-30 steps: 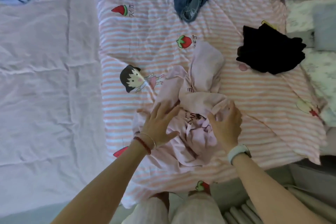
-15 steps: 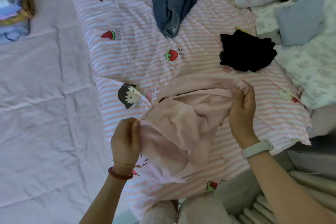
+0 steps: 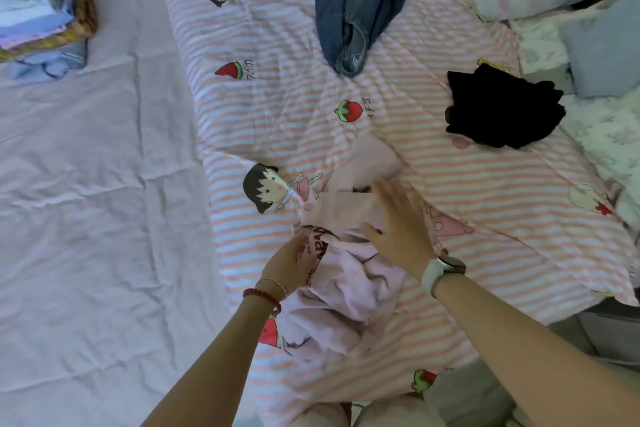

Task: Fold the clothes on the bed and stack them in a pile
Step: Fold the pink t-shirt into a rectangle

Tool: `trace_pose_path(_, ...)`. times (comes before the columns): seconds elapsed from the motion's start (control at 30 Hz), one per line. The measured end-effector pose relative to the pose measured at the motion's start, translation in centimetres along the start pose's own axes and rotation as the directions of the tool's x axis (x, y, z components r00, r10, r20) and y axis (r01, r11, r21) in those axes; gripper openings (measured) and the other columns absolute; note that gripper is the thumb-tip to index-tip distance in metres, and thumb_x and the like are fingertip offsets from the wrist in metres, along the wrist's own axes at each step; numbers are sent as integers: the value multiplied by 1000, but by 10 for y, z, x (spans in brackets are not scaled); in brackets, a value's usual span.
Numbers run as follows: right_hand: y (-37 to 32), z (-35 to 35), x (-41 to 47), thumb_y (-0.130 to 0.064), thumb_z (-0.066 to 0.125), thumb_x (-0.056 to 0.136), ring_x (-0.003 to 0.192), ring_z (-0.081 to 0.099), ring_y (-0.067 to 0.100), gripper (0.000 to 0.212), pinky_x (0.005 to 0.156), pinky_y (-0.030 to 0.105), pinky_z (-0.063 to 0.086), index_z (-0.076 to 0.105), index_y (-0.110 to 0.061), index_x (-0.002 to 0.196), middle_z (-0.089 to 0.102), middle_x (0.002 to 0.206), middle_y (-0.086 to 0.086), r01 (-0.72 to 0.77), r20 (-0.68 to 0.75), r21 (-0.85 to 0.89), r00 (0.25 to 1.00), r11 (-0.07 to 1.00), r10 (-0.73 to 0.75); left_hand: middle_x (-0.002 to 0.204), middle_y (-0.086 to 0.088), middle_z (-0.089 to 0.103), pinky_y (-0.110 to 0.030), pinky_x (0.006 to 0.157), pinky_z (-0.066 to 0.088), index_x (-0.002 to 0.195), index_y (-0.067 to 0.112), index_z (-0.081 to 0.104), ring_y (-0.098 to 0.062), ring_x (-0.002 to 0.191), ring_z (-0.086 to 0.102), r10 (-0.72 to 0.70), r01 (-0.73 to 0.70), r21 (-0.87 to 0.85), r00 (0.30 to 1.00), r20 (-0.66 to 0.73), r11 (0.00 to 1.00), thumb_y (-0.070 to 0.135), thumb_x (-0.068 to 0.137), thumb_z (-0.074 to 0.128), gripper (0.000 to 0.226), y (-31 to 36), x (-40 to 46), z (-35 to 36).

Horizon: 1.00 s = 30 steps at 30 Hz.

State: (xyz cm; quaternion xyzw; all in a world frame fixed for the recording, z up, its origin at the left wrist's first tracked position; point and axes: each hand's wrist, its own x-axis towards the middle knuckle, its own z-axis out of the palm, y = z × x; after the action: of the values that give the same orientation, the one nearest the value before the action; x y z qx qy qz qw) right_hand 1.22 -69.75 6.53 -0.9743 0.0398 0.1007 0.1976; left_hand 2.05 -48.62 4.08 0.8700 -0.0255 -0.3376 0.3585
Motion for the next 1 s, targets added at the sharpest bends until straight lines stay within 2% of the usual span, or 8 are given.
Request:
trace_pose_path(0.07, -19, 8, 26, -45, 49, 90, 144, 1, 17, 81, 112, 50, 6, 1, -16, 149, 5, 157, 2, 2, 151, -15, 988, 1000, 0, 140, 1, 47, -22, 89, 38, 129, 14, 49, -18, 117, 51, 28, -28, 3, 1000, 6, 1000, 22, 92, 51, 38, -5, -2, 10)
trace_pose_path(0.13, -36, 16, 44, -47, 51, 87, 135, 29, 25, 79, 99, 48, 29, 13, -8, 145, 36, 144, 12, -25, 241, -80, 970, 997, 44, 142, 11, 42, -19, 87, 38, 129, 16, 50, -6, 113, 49, 31, -32, -81, 999, -17, 996, 23, 94, 50, 36, -12, -10, 14)
trace_pose_path(0.3, -48, 21, 31, -25, 47, 94, 86, 57, 31, 15, 68, 35, 40, 48, -11, 89, 60, 90, 11, 27, 419, 111, 905, 993, -72, 99, -3, 60, -35, 84, 48, 123, 23, 51, -17, 87, 57, -62, 48, -180, 995, -76, 982, 19, 93, 51, 31, -18, -29, 8)
trace_pose_path(0.43, -46, -25, 19, -10, 46, 96, 75, 44, 19, 11, 69, 28, 30, 52, -4, 89, 48, 76, 3, 101, 171, 494, 963, 864, -210, 134, -4, 37, -30, 93, 43, 143, 16, 28, -23, 116, 48, -59, 24, -221, 987, -152, 975, 17, 87, 62, 66, 6, -32, -8)
trace_pose_path(0.57, -52, -114, 28, -7, 46, 96, 70, 50, 9, 12, 67, 19, 34, 57, -4, 92, 58, 78, 5, 298, 63, 514, 922, 804, -382, 144, -5, 33, -34, 101, 39, 145, 17, 23, -21, 126, 41, 136, -197, -192, 947, -289, 962, 13, 87, 63, 71, 73, -27, -39)
trace_pose_path(0.7, -79, -218, 36, -4, 46, 95, 69, 47, -2, 16, 70, 9, 35, 55, 4, 84, 59, 78, 11, 500, 1, 436, 831, 748, -556, 119, 15, 45, -7, 88, 35, 132, 31, 37, 6, 108, 43, 329, -423, -164, 851, -409, 891, 10, 85, 64, 58, 153, -38, -87)
trace_pose_path(0.8, -102, -294, 30, 0, 46, 94, 80, 55, -4, 17, 74, 8, 39, 60, 9, 97, 63, 92, 16, 619, -115, 408, 764, 671, -635, 103, 11, 54, 1, 77, 33, 118, 20, 51, -5, 102, 50, 387, -496, -139, 798, -461, 857, 4, 82, 67, 42, 202, -55, -124)
trace_pose_path(1.0, -140, -407, 4, -3, 49, 94, 76, 51, -16, 14, 71, 4, 34, 62, 0, 96, 56, 81, -14, 819, -468, 227, 567, 527, -678, 92, -10, 64, -22, 65, 30, 100, 5, 64, -24, 89, 55, 321, -432, 35, 609, -725, 901, 7, 85, 62, 16, 262, -105, -177)
